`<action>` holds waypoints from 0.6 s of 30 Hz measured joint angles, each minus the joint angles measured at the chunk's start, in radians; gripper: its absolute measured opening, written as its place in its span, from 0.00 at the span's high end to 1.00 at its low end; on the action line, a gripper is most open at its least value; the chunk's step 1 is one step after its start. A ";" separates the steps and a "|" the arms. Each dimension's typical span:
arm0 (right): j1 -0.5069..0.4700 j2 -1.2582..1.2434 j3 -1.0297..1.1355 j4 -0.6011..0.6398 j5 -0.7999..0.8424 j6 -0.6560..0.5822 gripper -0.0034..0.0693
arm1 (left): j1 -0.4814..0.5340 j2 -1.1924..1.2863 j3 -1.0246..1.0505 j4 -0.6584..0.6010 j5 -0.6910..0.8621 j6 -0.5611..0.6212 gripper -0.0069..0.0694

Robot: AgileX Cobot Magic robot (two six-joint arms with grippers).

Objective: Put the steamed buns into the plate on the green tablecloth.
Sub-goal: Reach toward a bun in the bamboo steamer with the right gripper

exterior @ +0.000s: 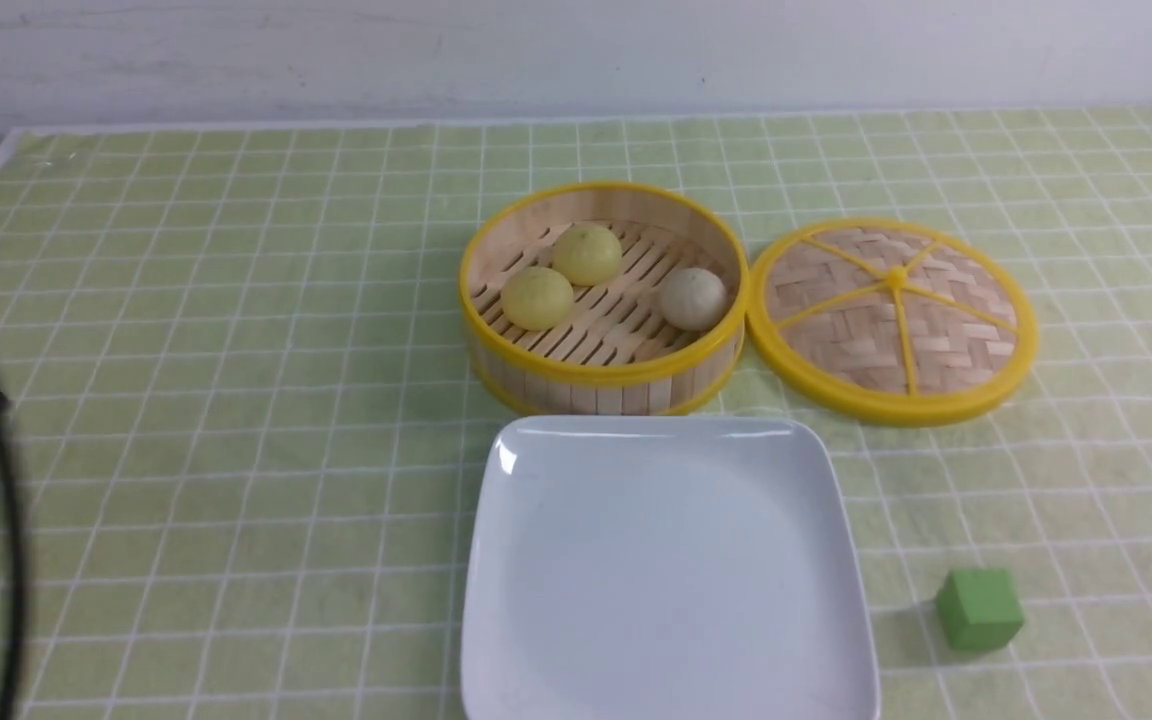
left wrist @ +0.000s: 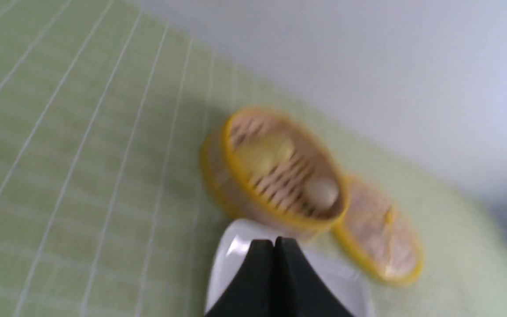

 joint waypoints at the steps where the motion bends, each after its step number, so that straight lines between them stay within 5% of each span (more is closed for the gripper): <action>1: 0.000 0.011 0.000 0.000 0.005 -0.004 0.97 | 0.000 0.028 -0.008 0.004 0.018 0.008 0.91; 4: 0.000 0.157 -0.021 0.142 0.019 -0.112 0.97 | 0.000 0.213 -0.104 0.031 0.238 0.112 0.91; 5: 0.000 0.265 -0.024 0.292 0.004 -0.251 0.97 | 0.000 0.310 -0.138 0.039 0.300 0.168 0.91; 12: 0.039 0.589 -0.082 0.787 0.000 -0.750 0.95 | 0.000 0.468 -0.161 0.041 0.326 0.231 0.91; 18: 0.188 0.868 -0.345 0.762 -0.091 -0.786 0.93 | 0.000 0.489 -0.165 0.044 0.310 0.234 0.91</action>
